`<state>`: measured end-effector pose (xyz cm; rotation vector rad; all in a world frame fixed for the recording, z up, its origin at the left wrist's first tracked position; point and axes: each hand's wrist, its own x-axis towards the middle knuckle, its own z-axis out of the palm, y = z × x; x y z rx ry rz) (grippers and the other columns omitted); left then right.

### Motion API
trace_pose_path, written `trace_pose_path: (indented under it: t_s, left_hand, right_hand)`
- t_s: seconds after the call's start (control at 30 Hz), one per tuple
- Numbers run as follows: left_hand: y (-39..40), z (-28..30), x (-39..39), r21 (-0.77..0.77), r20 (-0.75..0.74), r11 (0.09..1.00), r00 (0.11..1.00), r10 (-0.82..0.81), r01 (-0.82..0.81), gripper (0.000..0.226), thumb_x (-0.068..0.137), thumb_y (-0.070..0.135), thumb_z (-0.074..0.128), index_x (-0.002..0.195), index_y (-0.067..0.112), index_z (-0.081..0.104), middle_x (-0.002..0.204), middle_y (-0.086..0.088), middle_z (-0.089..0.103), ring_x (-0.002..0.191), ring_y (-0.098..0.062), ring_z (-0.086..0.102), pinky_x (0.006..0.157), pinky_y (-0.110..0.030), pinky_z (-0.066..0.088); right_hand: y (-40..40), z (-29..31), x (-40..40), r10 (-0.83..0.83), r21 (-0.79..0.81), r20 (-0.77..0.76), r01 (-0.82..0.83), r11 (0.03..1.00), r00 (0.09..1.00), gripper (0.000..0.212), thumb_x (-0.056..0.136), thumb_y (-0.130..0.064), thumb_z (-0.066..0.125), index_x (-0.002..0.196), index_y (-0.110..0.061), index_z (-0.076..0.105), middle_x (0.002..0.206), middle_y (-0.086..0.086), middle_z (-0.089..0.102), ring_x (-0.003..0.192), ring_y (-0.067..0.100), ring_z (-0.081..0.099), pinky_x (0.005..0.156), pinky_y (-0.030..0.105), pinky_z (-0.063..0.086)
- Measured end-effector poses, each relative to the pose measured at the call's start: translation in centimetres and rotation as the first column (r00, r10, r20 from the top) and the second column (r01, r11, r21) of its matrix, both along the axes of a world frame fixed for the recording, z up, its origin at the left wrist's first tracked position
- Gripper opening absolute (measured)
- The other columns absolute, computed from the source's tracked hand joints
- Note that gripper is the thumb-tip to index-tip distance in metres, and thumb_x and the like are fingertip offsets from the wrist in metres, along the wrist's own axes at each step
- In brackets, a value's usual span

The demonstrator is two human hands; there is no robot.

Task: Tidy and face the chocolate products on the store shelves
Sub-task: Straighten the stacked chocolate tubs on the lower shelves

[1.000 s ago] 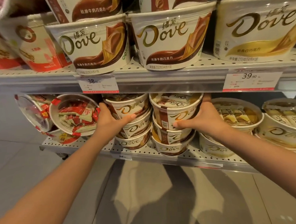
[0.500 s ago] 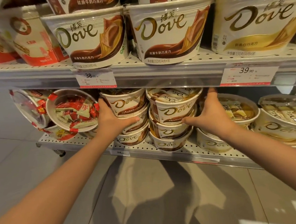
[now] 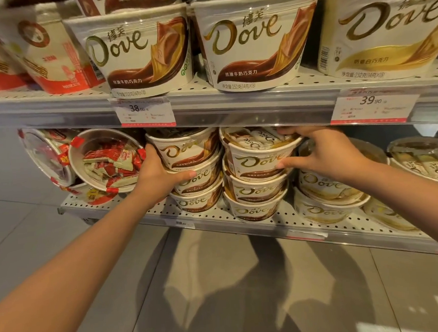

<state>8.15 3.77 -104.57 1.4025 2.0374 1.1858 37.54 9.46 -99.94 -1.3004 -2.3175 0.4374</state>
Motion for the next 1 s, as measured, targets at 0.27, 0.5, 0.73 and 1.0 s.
trace_pose_path:
  t_s: [0.27,0.5,0.73,1.0]
  left_hand:
    - [-0.3,-1.4,2.6,0.161,0.050,0.972,0.985,0.163,-0.169,0.092,0.065,0.016,0.083,0.139,0.010,0.027,0.129,0.001,0.047,0.117,-0.012,0.045,0.100,-0.029,0.039]
    - [-0.4,-2.5,4.7,0.104,0.316,0.898,0.870,0.378,-0.428,0.078,0.077,0.022,0.073,0.138,0.011,0.024,0.134,-0.014,0.037,0.124,-0.028,0.040,0.107,-0.040,0.035]
    - [-1.1,-1.7,4.0,-0.035,0.703,0.949,0.667,0.246,-0.312,0.075,0.089,0.012,0.061,0.147,0.027,0.015,0.080,-0.009,0.059,0.065,-0.016,0.063,0.052,-0.024,0.056]
    - [-0.9,-0.6,3.7,-0.027,0.689,0.964,0.694,0.209,-0.264,0.069,0.091,-0.002,0.051,0.147,0.022,0.018,0.077,-0.013,0.061,0.060,-0.016,0.061,0.050,-0.021,0.053]
  right_hand:
    - [-1.1,-0.5,-2.0,-0.072,0.216,0.033,0.063,0.974,0.997,0.067,0.070,-0.051,0.072,0.125,-0.017,0.057,0.123,0.000,0.062,0.114,0.018,0.055,0.094,0.032,0.044]
    - [-0.9,-0.7,-1.0,0.045,0.055,-0.082,-0.040,0.998,0.996,0.064,0.074,-0.057,0.065,0.125,-0.019,0.056,0.117,-0.012,0.057,0.111,0.005,0.051,0.092,0.023,0.040]
    - [0.4,-1.3,0.6,-0.350,-0.180,-0.407,0.301,0.936,0.844,0.020,0.095,-0.012,0.041,0.108,-0.004,0.055,0.097,0.009,0.051,0.084,0.017,0.046,0.073,0.021,0.034]
    - [2.1,-1.8,-0.6,-0.263,-0.314,-0.101,0.220,0.924,0.960,0.015,0.092,-0.017,0.054,0.106,-0.013,0.058,0.093,0.004,0.056,0.091,0.020,0.053,0.071,0.024,0.039]
